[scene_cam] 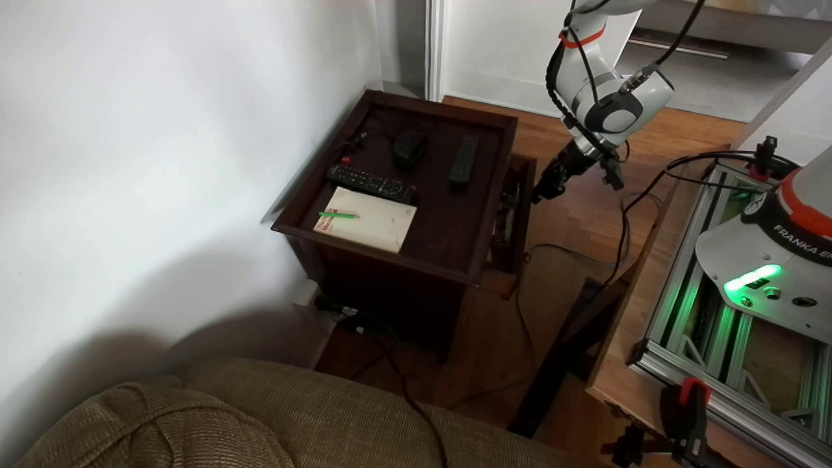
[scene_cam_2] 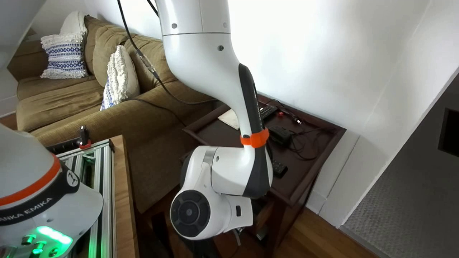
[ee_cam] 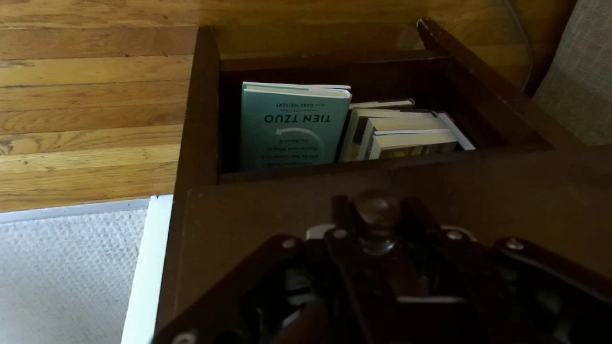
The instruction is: Open the top drawer
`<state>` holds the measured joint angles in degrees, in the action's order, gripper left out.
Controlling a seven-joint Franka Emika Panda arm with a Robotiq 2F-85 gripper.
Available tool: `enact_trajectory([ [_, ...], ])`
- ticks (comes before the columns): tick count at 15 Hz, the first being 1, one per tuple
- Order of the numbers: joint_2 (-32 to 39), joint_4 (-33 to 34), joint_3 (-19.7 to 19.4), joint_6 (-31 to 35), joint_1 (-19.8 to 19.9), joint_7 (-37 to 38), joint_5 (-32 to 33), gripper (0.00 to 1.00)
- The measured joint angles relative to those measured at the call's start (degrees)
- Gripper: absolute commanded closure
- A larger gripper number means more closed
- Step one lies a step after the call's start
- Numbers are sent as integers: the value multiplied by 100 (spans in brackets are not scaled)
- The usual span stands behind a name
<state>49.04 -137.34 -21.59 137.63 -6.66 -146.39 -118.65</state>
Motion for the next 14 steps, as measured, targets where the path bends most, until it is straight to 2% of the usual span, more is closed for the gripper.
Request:
enact_trajectory([
  [10, -9, -255, -85, -77, 158, -103, 23, 92],
  [11, -8, -280, -93, -83, 173, -111, 23, 74],
  [12, -8, -302, -99, -88, 190, -119, 23, 44],
  [13, -7, -319, -103, -98, 207, -129, 23, 43],
  [14, 0, -340, -112, -95, 221, -135, 24, 37],
])
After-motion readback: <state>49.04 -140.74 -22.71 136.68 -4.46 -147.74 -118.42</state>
